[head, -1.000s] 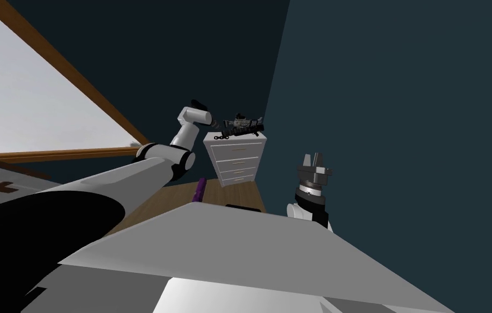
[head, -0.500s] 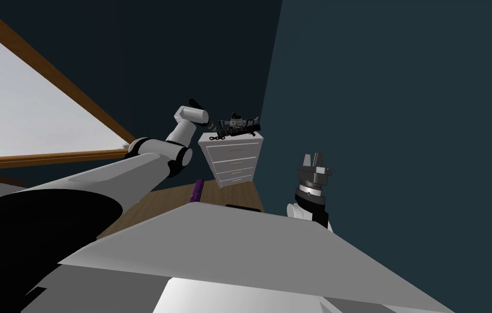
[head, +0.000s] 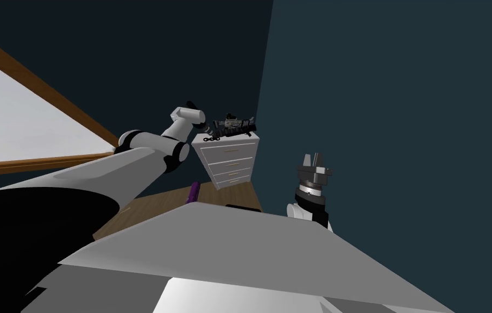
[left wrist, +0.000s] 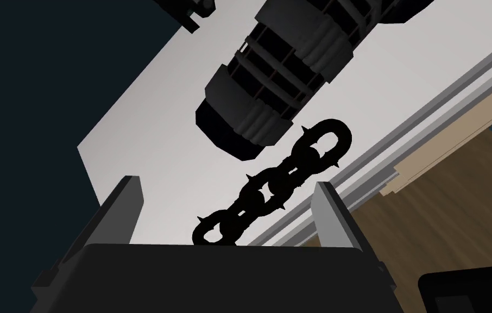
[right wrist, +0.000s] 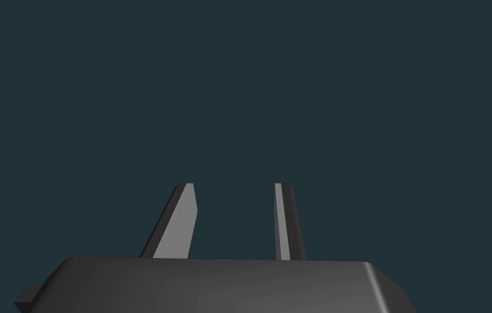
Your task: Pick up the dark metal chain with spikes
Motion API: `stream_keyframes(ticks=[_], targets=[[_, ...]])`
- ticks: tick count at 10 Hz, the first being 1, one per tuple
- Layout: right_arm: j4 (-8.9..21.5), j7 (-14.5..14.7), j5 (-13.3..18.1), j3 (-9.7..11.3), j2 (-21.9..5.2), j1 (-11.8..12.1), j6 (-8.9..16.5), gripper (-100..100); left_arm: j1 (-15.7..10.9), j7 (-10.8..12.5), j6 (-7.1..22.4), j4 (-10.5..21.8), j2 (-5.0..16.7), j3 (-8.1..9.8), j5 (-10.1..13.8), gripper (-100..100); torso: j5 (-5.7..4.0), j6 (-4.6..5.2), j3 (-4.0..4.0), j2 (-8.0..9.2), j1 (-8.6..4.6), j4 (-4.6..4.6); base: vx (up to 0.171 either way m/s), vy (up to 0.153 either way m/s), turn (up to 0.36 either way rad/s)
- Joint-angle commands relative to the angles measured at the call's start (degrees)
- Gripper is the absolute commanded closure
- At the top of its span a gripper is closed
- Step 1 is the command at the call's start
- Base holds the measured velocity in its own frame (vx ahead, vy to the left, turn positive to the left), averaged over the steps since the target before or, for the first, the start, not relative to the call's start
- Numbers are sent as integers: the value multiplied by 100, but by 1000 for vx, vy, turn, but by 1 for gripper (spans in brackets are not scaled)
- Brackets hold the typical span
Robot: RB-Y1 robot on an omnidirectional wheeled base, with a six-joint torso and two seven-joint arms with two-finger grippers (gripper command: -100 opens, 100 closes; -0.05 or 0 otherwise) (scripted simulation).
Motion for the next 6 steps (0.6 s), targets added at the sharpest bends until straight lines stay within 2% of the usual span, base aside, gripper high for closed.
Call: stream_keyframes(ticks=[1, 2, 6], targets=[[0, 0, 0, 0, 0, 0, 0, 0, 160, 140, 261, -233, 92, 3, 56, -100, 0, 0, 0, 0, 0, 0, 35, -28, -38], [0, 0, 0, 0, 0, 0, 0, 0, 160, 140, 261, -233, 92, 3, 56, -100, 1, -3, 3, 5, 3, 1, 10, -10, 16], [0, 0, 0, 0, 0, 0, 0, 0, 151, 378, 580, 294, 257, -131, 209, -100, 1, -1, 4, 6, 5, 2, 30, -20, -58]])
